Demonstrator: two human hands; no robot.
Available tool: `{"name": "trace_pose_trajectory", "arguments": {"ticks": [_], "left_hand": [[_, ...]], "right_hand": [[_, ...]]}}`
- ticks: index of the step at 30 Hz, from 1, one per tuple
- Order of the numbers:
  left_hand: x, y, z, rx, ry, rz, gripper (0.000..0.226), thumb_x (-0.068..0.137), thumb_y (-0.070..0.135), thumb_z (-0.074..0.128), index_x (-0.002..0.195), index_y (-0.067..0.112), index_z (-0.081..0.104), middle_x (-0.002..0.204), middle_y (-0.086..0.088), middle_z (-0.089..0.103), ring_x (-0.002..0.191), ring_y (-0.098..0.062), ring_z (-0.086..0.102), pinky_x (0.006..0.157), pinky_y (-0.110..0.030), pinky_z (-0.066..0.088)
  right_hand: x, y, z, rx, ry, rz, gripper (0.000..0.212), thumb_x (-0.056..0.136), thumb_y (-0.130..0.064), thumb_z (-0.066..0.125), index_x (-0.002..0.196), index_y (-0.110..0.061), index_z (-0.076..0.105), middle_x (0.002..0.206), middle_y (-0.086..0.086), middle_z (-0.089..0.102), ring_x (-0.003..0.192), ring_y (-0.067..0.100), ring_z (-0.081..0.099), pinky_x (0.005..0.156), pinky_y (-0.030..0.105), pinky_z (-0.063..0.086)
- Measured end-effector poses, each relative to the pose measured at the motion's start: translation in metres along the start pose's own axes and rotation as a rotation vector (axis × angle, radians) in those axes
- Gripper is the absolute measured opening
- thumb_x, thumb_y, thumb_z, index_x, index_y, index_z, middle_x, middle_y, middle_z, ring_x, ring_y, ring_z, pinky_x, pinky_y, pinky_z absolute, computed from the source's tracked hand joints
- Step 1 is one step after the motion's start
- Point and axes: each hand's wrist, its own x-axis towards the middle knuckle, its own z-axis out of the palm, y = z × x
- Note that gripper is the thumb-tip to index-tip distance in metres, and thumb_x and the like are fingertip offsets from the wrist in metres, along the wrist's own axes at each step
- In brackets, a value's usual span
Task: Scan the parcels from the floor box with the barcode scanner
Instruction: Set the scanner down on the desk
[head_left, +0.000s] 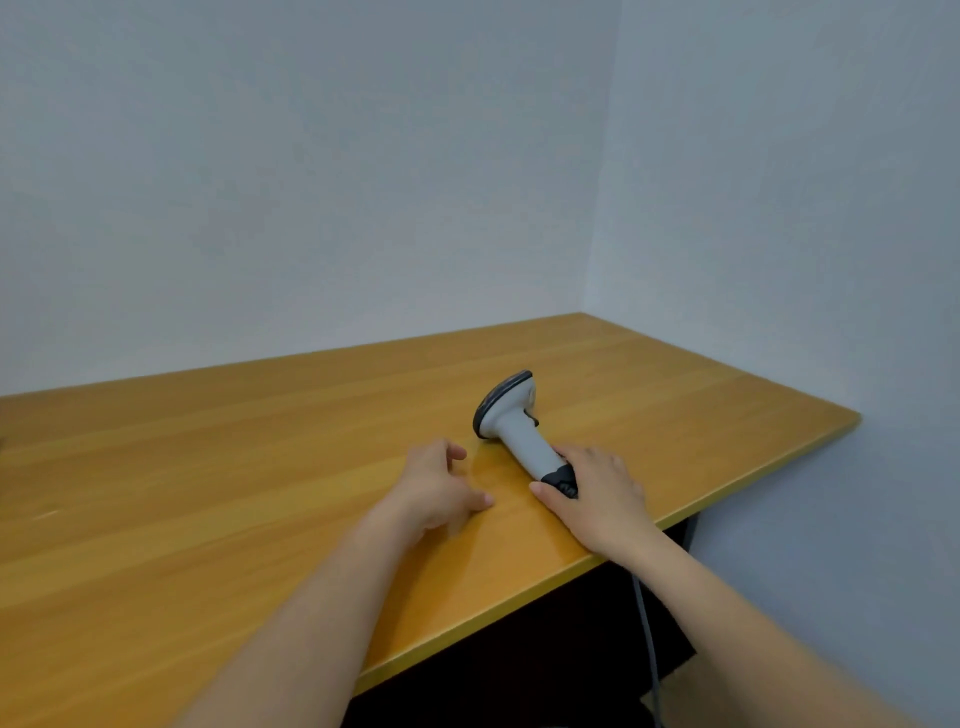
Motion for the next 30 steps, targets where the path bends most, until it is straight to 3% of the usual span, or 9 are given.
{"name": "trace_pose_trajectory", "arguments": {"ticks": [7,11,16,18,20,23,25,30], "left_hand": [[0.021,0.01,0.005,0.039,-0.023,-0.012,0.074,0.066,0.013,0.086,0.13,0.019,0.049,0.135,-0.005,0.044,0.114,-0.023,0.053,0.098,-0.041,0.048],[0.035,0.014,0.011,0.077,-0.003,0.016,0.067,0.07,0.016,0.084,0.128,0.02,0.051,0.139,-0.006,0.04,0.112,-0.021,0.054,0.097,-0.035,0.046],[0.056,0.031,0.03,0.114,0.017,0.082,0.059,0.074,0.019,0.082,0.125,0.02,0.053,0.136,-0.007,0.041,0.066,-0.004,0.048,0.067,-0.02,0.045],[0.065,0.037,0.041,0.142,0.006,0.108,0.055,0.075,0.02,0.081,0.123,0.021,0.054,0.136,-0.006,0.041,0.066,-0.002,0.047,0.047,-0.01,0.043],[0.078,0.045,0.053,0.166,-0.009,0.135,0.053,0.076,0.022,0.08,0.122,0.021,0.054,0.135,-0.005,0.04,0.076,-0.007,0.052,0.042,-0.006,0.041],[0.102,0.056,0.069,0.219,-0.015,0.179,0.049,0.077,0.027,0.078,0.12,0.022,0.056,0.131,-0.004,0.042,0.103,-0.018,0.053,0.058,-0.013,0.046],[0.114,0.064,0.078,0.314,0.027,0.244,0.042,0.083,0.036,0.071,0.118,0.022,0.055,0.125,-0.003,0.042,0.108,-0.02,0.051,0.08,-0.021,0.045],[0.138,0.079,0.106,0.642,0.142,0.432,0.036,0.095,0.034,0.032,0.124,0.016,0.044,0.127,-0.009,0.038,0.114,-0.028,0.042,0.1,-0.037,0.036]], "right_hand": [[0.017,0.013,-0.006,0.087,-0.039,-0.027,0.049,0.097,-0.042,0.05,0.14,-0.02,0.042,0.127,0.003,0.048,0.119,0.022,0.039,0.1,0.037,0.037],[0.035,0.03,-0.023,0.125,0.01,-0.055,0.044,0.098,-0.035,0.051,0.138,-0.017,0.044,0.114,-0.002,0.041,0.116,0.02,0.035,0.096,0.034,0.033],[0.081,0.065,-0.062,0.101,0.168,-0.046,0.04,0.097,-0.029,0.053,0.134,-0.016,0.049,0.12,0.004,0.05,0.115,0.024,0.038,0.089,0.031,0.03],[0.103,0.084,-0.079,0.088,0.24,-0.031,0.039,0.096,-0.026,0.055,0.134,-0.016,0.051,0.121,0.006,0.052,0.115,0.028,0.039,0.085,0.029,0.027],[0.125,0.107,-0.094,0.087,0.282,0.005,0.041,0.096,-0.022,0.056,0.136,-0.016,0.05,0.121,0.008,0.053,0.113,0.03,0.04,0.084,0.029,0.027],[0.157,0.136,-0.102,0.069,0.303,0.055,0.04,0.096,-0.022,0.056,0.136,-0.018,0.051,0.121,0.01,0.054,0.106,0.028,0.041,0.084,0.029,0.027],[0.174,0.151,-0.096,0.106,0.291,0.105,0.04,0.096,-0.022,0.055,0.136,-0.019,0.051,0.123,0.01,0.053,0.105,0.026,0.043,0.088,0.033,0.033],[0.199,0.173,-0.058,0.159,0.25,0.194,0.036,0.094,-0.026,0.056,0.13,-0.023,0.055,0.12,0.004,0.058,0.109,0.027,0.051,0.093,0.046,0.046]]}}
